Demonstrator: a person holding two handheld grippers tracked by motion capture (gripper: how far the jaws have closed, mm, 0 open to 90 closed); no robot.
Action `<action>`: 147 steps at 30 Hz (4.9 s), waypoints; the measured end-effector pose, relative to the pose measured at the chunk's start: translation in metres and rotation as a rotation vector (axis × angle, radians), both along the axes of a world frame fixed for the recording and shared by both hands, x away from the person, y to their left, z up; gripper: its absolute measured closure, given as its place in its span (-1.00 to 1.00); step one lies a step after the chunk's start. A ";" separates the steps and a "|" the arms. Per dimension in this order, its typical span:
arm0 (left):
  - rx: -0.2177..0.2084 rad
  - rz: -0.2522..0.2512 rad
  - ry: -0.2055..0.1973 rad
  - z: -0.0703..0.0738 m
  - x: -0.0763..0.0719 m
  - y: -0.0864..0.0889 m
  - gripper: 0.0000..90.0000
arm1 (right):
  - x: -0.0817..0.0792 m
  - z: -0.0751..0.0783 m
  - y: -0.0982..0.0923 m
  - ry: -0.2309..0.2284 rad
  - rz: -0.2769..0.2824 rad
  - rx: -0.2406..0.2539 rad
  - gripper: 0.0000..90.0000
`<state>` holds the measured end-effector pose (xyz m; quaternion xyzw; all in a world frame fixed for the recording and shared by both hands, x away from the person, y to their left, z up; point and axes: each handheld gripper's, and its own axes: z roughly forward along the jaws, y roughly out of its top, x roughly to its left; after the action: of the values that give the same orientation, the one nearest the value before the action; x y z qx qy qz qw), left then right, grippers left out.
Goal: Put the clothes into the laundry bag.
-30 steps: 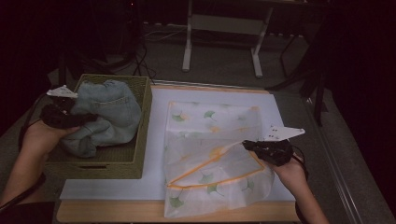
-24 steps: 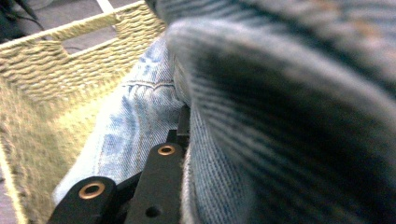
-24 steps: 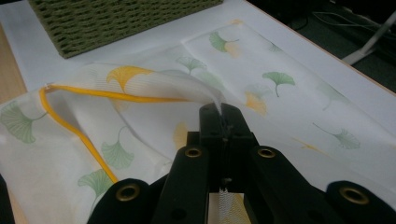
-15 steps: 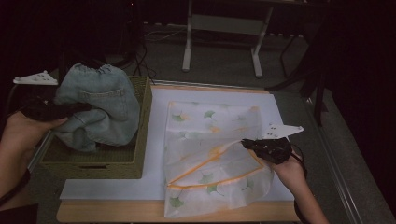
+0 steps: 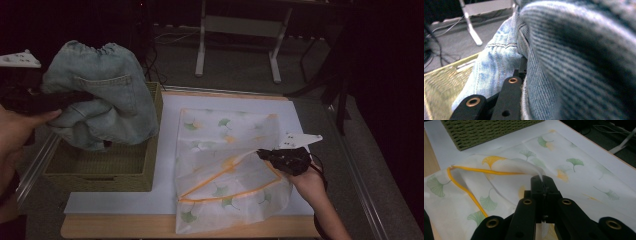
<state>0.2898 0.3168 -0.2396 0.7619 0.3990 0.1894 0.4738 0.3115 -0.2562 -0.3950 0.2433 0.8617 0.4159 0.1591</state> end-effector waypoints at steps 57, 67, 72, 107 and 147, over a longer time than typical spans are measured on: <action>-0.105 -0.748 0.007 -0.062 -0.053 -0.264 0.65 | 0.016 0.008 0.010 0.022 -0.050 0.005 0.98; -0.068 -0.756 0.095 -0.115 -0.032 -0.280 0.65 | 0.027 0.014 0.009 0.027 -0.109 0.050 0.98; -0.031 -0.732 0.128 -0.132 -0.021 -0.286 0.65 | 0.034 0.020 0.014 0.020 -0.115 0.071 0.98; -0.019 -0.284 0.394 -0.183 0.050 -0.296 0.65 | -0.011 0.039 0.036 -0.078 0.044 0.062 0.98; 0.053 -0.068 0.046 -0.220 0.055 -0.304 0.25 | -0.003 0.005 0.033 0.033 0.041 0.018 0.96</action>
<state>0.3450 0.0128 -0.4593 0.7914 0.3788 0.1659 0.4503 0.3080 -0.2232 -0.3897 0.2338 0.8653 0.4226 0.1343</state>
